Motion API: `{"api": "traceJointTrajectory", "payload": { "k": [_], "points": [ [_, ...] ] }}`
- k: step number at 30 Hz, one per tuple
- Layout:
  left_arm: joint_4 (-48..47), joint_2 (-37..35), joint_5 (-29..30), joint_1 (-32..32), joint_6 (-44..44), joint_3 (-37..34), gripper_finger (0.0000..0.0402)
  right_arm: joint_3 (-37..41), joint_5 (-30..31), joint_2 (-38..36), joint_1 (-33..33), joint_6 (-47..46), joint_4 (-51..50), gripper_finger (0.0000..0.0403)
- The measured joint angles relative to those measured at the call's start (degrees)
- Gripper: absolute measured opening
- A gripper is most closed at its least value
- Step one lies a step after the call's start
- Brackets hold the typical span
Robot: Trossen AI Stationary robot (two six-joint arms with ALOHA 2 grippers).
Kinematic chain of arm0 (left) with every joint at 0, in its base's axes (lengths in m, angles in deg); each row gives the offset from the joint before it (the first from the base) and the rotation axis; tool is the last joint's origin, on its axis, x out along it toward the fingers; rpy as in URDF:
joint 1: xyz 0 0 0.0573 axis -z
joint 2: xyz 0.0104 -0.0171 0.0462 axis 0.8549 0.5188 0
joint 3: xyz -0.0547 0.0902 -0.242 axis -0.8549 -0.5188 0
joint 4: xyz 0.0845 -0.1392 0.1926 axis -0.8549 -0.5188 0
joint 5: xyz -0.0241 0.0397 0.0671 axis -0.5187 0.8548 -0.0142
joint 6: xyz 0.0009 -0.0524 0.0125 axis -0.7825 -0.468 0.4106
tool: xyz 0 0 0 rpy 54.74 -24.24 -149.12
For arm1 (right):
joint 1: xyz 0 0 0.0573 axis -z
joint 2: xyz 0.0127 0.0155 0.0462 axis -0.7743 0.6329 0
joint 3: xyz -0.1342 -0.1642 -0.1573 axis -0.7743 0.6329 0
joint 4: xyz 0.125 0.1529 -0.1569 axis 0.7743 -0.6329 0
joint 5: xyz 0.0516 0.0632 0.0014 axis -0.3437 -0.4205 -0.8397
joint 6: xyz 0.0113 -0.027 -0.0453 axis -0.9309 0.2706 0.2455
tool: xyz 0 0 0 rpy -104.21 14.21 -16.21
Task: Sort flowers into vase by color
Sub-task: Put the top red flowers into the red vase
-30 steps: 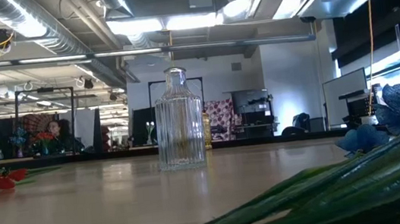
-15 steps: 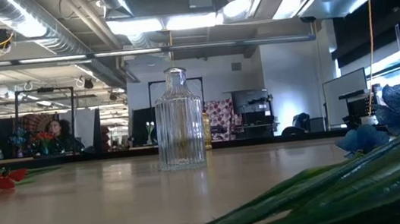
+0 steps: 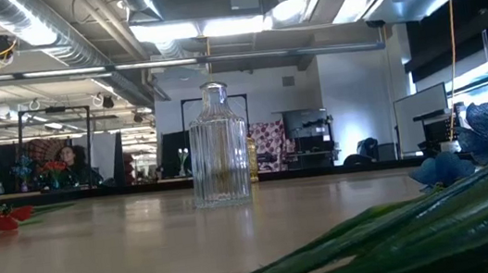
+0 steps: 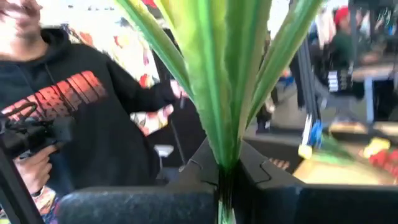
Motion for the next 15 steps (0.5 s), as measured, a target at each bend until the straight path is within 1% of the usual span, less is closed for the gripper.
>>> {"api": "traceJointTrajectory", "payload": {
  "k": [2, 4, 7, 8, 11, 13, 15],
  "points": [
    [0.07, 0.00, -0.01, 0.20, 0.23, 0.00, 0.0009, 1.44, -0.10, -1.05, 0.00, 0.99, -2.39, 0.0010],
    [0.03, -0.01, 0.02, 0.18, 0.01, 0.00, 0.0009, 1.08, -0.12, -2.43, 0.00, 3.93, -3.87, 0.0010],
    [-0.04, 0.00, 0.04, 0.18, -0.12, 0.00, 0.0009, -3.56, -0.66, -3.38, 0.00, 6.96, -9.18, 0.0010],
    [-0.04, 0.00, 0.02, 0.18, -0.12, 0.00, 0.0009, -5.50, -0.22, -3.23, 0.00, 8.06, -13.17, 0.0010],
    [-0.25, 0.00, 0.01, -0.24, -0.12, 0.00, 0.0009, -12.01, 5.76, -2.35, 0.00, 13.33, -26.02, 0.0010],
    [-0.65, 0.00, 0.10, -0.52, -0.15, 0.00, 0.0009, -15.41, 11.94, -2.51, 0.00, 16.55, -34.23, 0.0010],
    [-1.65, 0.00, 0.18, -0.67, -0.17, 0.00, 0.0009, -17.52, 18.95, -2.83, 0.00, 18.56, -38.88, 0.0010]
  ]
}}
